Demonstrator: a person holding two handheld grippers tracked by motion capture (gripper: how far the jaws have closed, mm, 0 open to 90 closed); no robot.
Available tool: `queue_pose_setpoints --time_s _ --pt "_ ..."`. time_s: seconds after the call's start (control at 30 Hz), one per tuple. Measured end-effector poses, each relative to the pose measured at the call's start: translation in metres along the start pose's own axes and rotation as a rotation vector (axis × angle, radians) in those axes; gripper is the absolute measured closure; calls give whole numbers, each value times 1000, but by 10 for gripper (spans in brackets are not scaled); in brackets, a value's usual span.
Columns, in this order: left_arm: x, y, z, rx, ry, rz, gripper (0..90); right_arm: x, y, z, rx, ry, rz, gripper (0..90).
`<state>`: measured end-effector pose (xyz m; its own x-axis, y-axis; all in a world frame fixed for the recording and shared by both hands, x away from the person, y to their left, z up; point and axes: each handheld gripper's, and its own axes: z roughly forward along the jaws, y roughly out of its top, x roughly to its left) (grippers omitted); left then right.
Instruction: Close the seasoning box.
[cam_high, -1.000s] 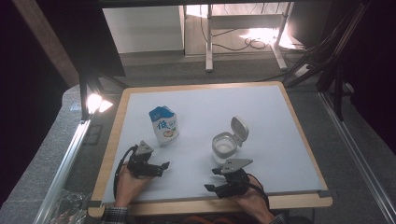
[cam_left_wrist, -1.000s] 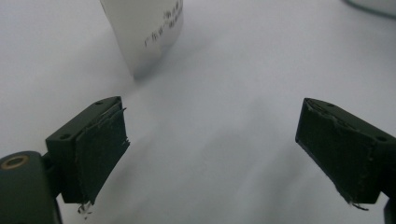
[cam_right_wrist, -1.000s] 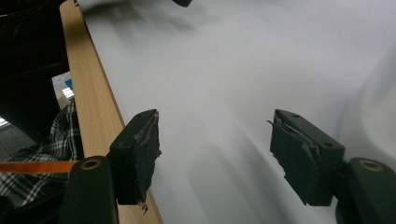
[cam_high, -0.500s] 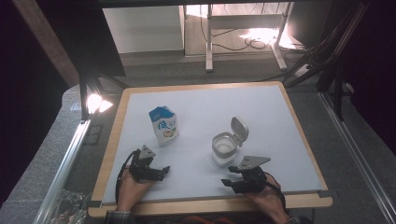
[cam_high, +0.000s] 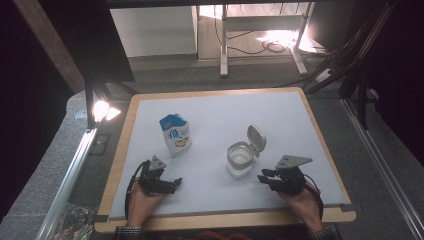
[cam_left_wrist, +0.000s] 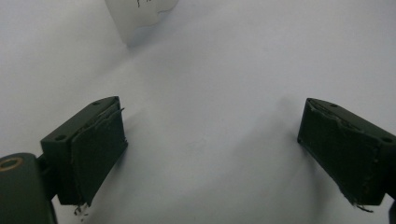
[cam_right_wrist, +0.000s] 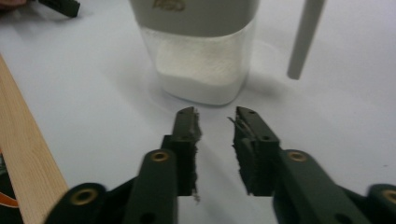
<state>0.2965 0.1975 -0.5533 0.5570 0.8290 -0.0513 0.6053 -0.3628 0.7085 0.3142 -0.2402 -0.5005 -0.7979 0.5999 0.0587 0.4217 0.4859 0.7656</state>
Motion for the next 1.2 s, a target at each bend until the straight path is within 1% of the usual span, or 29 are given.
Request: queue_pose_setpoints --time_s 0.03,0.1,0.2,0.33,0.43,0.47,0.53,0.6,0.73,0.8,0.97,1.2 --pt "0 0 0 0 0 0 73 -3 1 -1 2 0 5 745" --pt "0 0 0 0 1 1 73 -6 5 -3 -1 -15 1 785" --pt "0 0 0 0 1 0 74 -12 12 -7 -27 -21 11 828" --pt "0 0 0 -1 1 0 74 -22 24 -11 -56 -27 29 856" --pt "0 0 0 0 1 0 74 -33 32 -12 -78 -18 65 885" --pt "0 0 0 -1 1 0 74 -35 35 -12 -83 -28 70 889" --pt "0 0 0 0 1 0 75 -39 41 -13 -95 -29 75 892" --pt "0 0 0 -1 1 0 75 -39 47 -13 -104 -30 73 893" --pt "0 0 0 -1 1 1 75 -40 59 -11 -110 -39 50 893" --pt "0 0 0 -2 2 2 76 -41 63 -11 -116 -36 50 892" --pt "0 0 0 -1 1 3 76 -42 69 -9 -141 -17 50 891" --pt "0 0 0 -1 1 3 76 -38 73 -7 -151 7 46 890"
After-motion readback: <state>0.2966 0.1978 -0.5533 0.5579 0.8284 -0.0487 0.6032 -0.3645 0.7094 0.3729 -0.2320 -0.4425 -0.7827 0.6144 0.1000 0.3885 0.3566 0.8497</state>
